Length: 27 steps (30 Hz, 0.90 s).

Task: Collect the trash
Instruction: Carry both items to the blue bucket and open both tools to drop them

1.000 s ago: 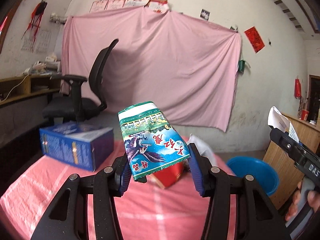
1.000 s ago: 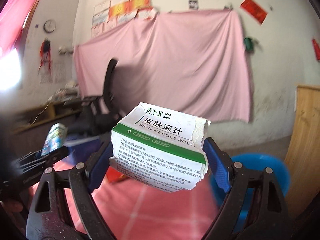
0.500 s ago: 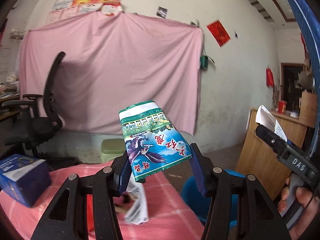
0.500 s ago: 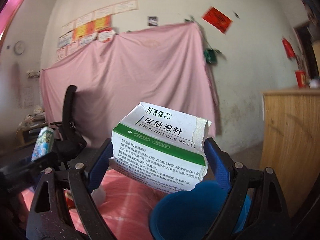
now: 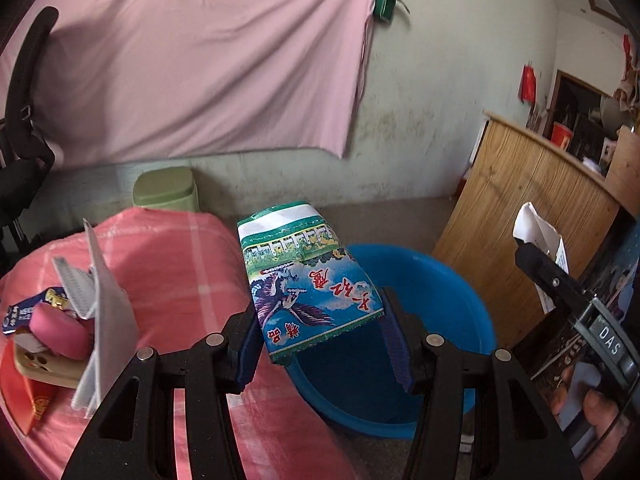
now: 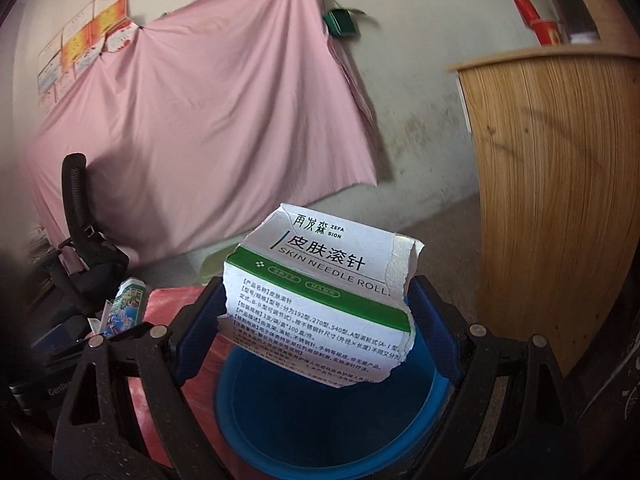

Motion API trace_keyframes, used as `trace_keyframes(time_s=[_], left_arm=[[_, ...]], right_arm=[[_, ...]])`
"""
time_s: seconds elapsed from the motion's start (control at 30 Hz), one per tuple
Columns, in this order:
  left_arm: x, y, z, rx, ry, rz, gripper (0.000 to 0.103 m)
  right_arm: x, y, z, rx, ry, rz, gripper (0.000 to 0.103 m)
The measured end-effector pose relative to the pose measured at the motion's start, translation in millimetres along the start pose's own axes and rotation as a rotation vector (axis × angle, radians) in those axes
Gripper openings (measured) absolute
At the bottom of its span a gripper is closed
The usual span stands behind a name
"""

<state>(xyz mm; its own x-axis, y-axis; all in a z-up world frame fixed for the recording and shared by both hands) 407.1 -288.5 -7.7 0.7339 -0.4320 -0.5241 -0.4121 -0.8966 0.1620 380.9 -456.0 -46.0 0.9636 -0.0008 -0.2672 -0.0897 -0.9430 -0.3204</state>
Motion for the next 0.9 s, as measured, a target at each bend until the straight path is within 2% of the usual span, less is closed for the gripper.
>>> trace_keyframes(time_s=[0.17, 0.27, 0.4, 0.53, 0.8, 0.9], left_arm=[[30, 4, 9, -0.004, -0.112, 0.02, 0.05], [41, 6, 14, -0.002, -0.156, 0.049, 0.055], [49, 7, 20, 0.002, -0.196, 0.047, 0.059], [46, 5, 22, 0.001, -0.194, 0.038, 0.069], [39, -6, 22, -0.041, -0.179, 0.042, 0.069], [29, -10, 18, -0.058, -0.141, 0.041, 0.069]], right_arm=[[19, 5, 9, -0.003, -0.043, -0.001, 0.103], [24, 6, 14, 0.022, -0.065, 0.002, 0.103], [31, 8, 15, 0.04, -0.084, -0.004, 0.103], [35, 8, 16, 0.043, -0.098, -0.003, 0.103], [35, 11, 15, 0.05, -0.095, 0.001, 0.103], [36, 12, 15, 0.059, -0.097, 0.001, 0.103]])
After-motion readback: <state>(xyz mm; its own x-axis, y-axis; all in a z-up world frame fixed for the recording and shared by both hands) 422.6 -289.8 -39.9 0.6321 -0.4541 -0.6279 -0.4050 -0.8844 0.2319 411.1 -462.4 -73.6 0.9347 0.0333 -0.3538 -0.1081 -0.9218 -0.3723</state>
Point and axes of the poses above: each gripper's, at about its wrist camera, not at the fingertips, and x roughly the way its jaws point, y to its right, z to its underside, the point moved 6 cm from there along x, roughly the way its jaws point, and after that the axes turned 5 degrees about y, right-handed, at the moved point
